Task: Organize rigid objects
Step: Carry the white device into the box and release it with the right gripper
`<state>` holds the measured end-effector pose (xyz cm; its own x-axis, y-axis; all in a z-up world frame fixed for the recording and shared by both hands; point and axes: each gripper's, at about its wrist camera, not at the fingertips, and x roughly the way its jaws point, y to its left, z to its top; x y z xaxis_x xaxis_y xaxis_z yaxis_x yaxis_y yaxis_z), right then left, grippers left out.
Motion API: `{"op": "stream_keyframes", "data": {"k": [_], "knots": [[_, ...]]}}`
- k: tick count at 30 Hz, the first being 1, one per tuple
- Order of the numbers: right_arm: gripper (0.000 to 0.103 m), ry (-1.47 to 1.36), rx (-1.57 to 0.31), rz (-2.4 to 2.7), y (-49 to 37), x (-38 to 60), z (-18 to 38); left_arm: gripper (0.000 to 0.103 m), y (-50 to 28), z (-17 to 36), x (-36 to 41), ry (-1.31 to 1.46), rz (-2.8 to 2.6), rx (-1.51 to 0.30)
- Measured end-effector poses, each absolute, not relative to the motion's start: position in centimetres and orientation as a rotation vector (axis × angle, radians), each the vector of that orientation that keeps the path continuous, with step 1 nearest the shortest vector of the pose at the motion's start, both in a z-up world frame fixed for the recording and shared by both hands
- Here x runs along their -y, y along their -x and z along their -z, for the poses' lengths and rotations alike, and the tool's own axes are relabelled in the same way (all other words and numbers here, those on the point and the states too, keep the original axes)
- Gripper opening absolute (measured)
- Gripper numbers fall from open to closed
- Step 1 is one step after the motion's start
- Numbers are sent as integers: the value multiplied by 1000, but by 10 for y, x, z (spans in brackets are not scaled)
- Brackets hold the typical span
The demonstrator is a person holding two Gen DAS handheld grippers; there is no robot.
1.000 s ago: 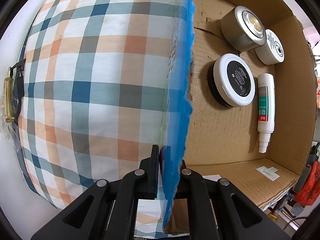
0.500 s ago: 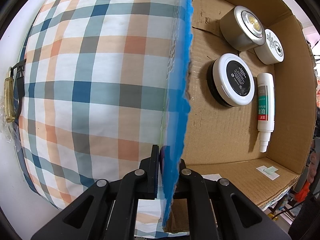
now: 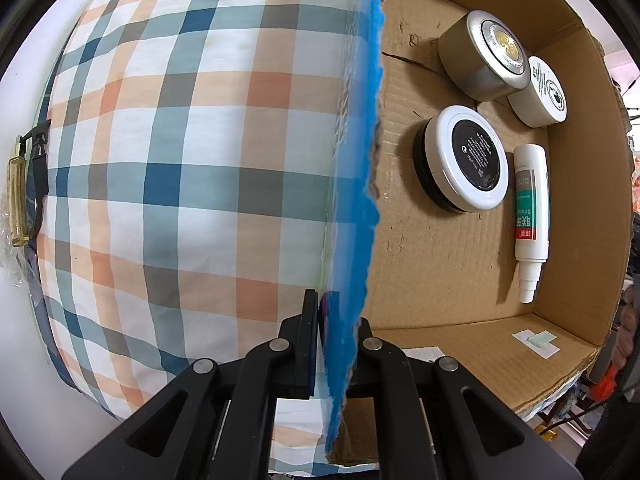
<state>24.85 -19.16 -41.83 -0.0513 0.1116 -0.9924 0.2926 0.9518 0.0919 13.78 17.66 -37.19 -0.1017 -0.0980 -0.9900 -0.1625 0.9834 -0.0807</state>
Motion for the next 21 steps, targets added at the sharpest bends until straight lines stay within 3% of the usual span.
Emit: {"op": "stream_keyframes", "data": {"k": [13, 21], "knots": [[60, -340, -1427, -76, -247, 157, 290, 5, -140, 373, -176, 201, -53, -1679], [60, -333, -1397, -257, -260, 89, 254, 5, -141, 373, -175, 199, -55, -1681]]}}
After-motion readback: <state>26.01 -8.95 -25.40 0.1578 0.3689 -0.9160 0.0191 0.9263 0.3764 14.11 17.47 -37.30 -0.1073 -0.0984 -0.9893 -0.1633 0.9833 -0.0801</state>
